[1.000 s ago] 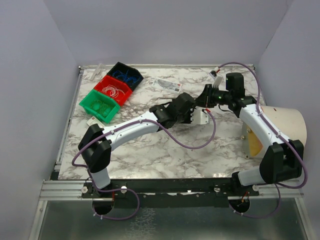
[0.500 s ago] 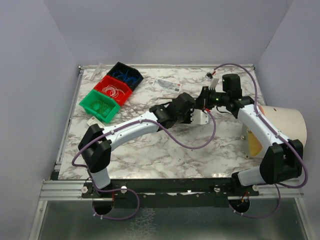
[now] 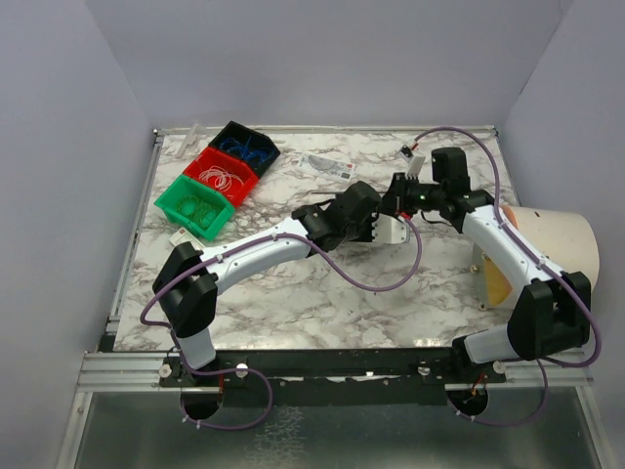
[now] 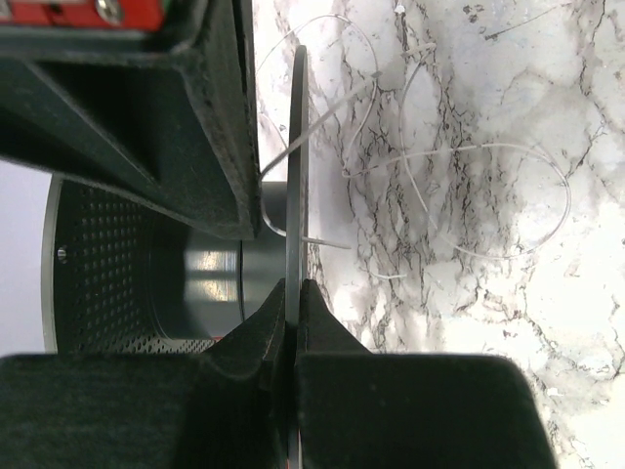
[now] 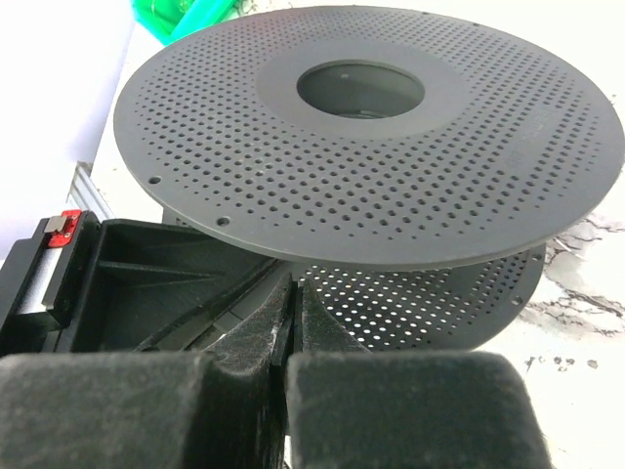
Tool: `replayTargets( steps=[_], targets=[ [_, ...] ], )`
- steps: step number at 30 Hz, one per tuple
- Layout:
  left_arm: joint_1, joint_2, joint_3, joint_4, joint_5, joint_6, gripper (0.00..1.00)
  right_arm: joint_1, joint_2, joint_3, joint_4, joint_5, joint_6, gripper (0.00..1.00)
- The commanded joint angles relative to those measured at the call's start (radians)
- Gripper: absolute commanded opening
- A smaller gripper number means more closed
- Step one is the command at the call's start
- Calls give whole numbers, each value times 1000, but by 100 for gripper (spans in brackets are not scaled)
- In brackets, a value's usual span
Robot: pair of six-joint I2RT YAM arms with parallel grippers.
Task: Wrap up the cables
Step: Wrap the cable around the cable reel.
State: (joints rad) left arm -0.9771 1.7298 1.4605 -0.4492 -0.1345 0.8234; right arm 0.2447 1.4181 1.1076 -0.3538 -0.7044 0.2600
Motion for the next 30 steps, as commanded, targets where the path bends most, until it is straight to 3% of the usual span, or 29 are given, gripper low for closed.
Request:
replayTargets(
  steps=[1,11,16,18,30],
  targets=[
    [-5,-7,43,43,7,5,0,32,0,-12,-5,-24,-13,1],
    [-5,-6,43,43,7,3,0,41,17,2,-11,-41,-29,2],
    [-5,-10,40,43,10,3,0,42,-2,49,-57,-10,-101,31],
    [-5,-13,38,43,10,3,0,42,-16,55,-61,2,-120,39],
    [4,-28,52,4,67,9,0,40,-58,66,-111,40,-277,47]
  ],
)
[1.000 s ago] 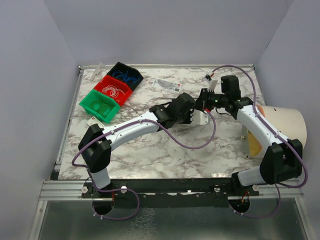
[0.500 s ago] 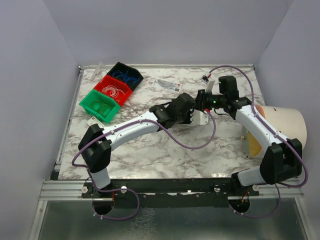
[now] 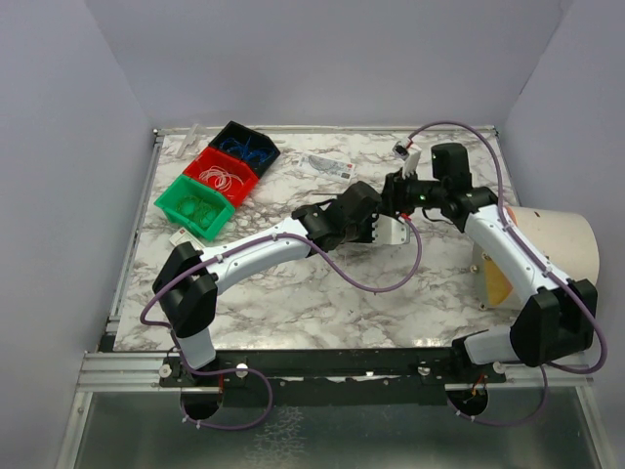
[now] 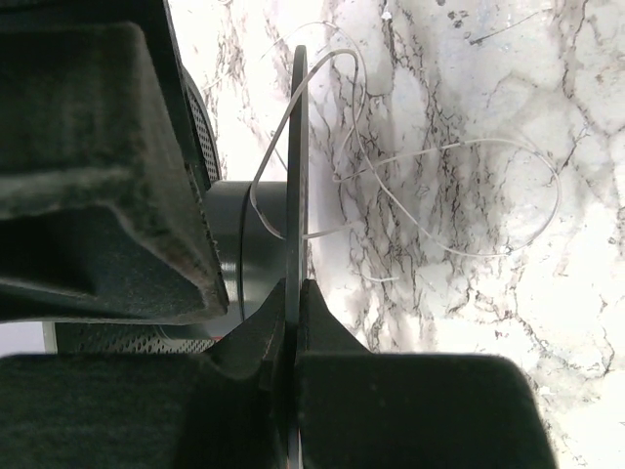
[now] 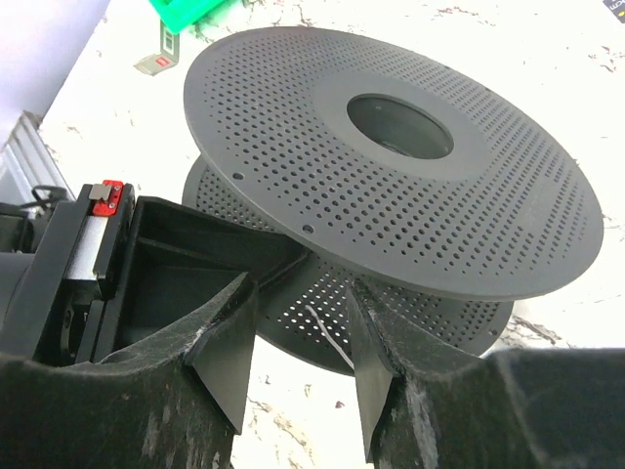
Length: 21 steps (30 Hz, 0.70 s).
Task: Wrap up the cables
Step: Wrap the cable around the cable reel.
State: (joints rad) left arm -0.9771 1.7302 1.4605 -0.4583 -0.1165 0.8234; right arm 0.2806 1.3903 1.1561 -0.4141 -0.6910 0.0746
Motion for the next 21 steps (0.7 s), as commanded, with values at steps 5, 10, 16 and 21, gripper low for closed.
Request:
replayTargets(
  steps=[5,10,16,21],
  targets=[
    [21,-30,64,-15,95,0,0,3,-61,-8,-71,-7,-151,50],
    [29,-26,69,-23,114,-21,0,3,-72,-15,-82,-15,-173,68],
    [43,-13,92,-54,191,-45,0,4,-107,-47,-66,32,-305,79],
    [70,-12,98,-56,265,-90,0,1,-171,-99,-10,114,-348,81]
  ],
)
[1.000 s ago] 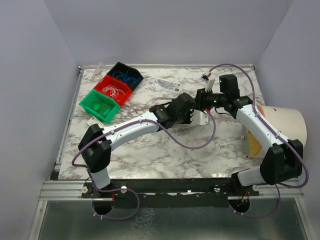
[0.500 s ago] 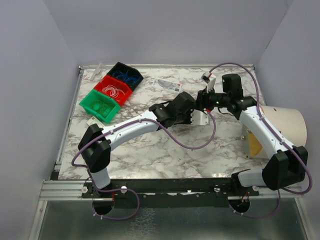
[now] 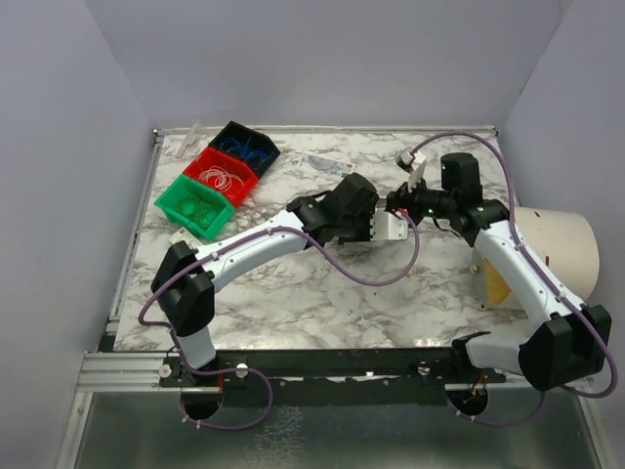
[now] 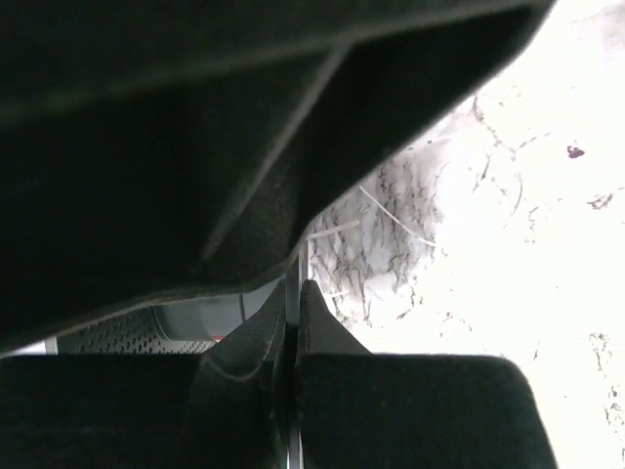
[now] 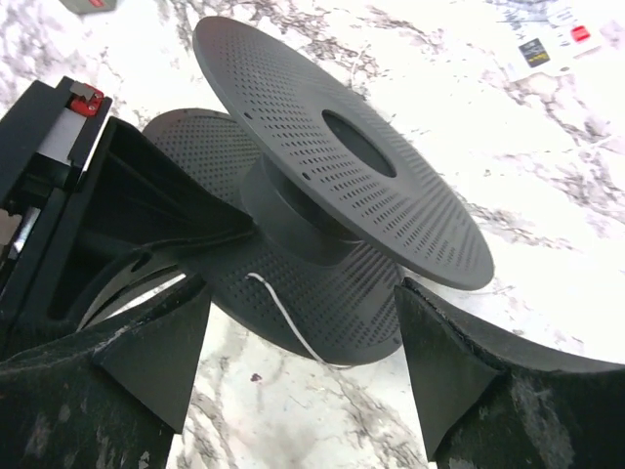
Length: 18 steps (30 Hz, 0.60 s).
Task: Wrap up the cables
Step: Wrap the cable around the cable reel.
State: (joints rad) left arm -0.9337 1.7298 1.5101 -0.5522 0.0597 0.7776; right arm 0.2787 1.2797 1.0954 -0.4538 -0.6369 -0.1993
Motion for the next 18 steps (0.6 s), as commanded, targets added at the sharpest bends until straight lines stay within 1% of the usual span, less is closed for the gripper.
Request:
replayTargets(
  steps=[1,8,11,14,18],
  targets=[
    [35,-11,51,38,102,-55,0,0,-63,-42,33,60,-78,82],
    [58,-14,40,47,130,-112,0,-52,-82,-73,95,26,-29,83],
    [69,-22,29,60,122,-130,0,-105,-99,-89,123,-38,-23,83],
    [78,-28,21,72,108,-141,0,-144,-118,-103,133,-103,-39,83],
    [87,-36,15,88,110,-163,0,-148,-159,-145,146,-140,-110,83]
  ],
)
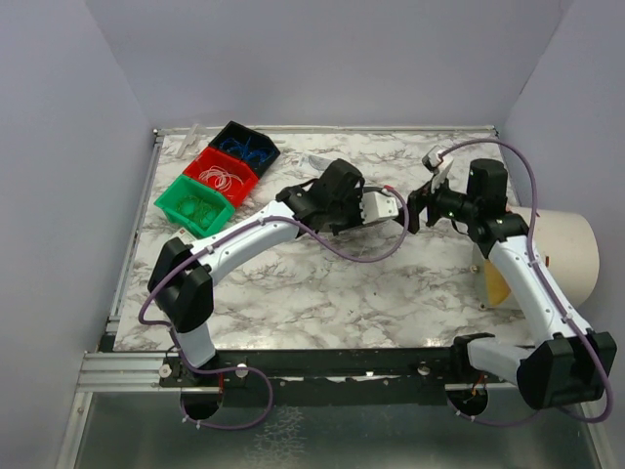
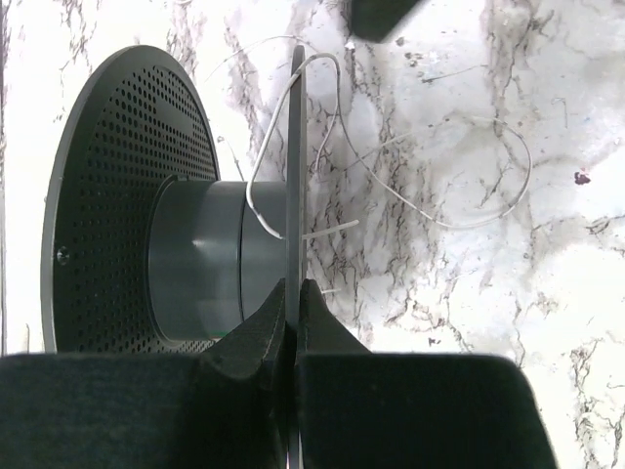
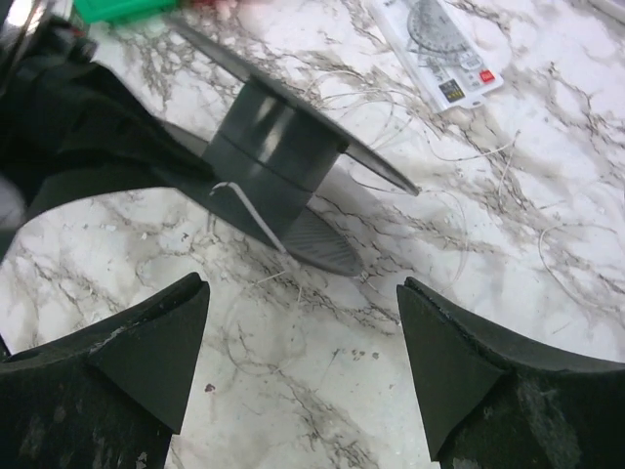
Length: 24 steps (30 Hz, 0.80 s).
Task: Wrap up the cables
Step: Wrap the cable around the cable reel.
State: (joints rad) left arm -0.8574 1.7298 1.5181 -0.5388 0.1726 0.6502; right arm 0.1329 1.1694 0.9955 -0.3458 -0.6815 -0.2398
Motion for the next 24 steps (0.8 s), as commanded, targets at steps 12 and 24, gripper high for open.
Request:
replayTargets(
  steps=[12,24],
  targets=[
    [18,-17,38,80,96,-102,0,1,-73,-209,353,-294,-266,100],
    [17,16,69,80,128,-133,0,128,-34,-271,512,-141,-242,100]
  ],
)
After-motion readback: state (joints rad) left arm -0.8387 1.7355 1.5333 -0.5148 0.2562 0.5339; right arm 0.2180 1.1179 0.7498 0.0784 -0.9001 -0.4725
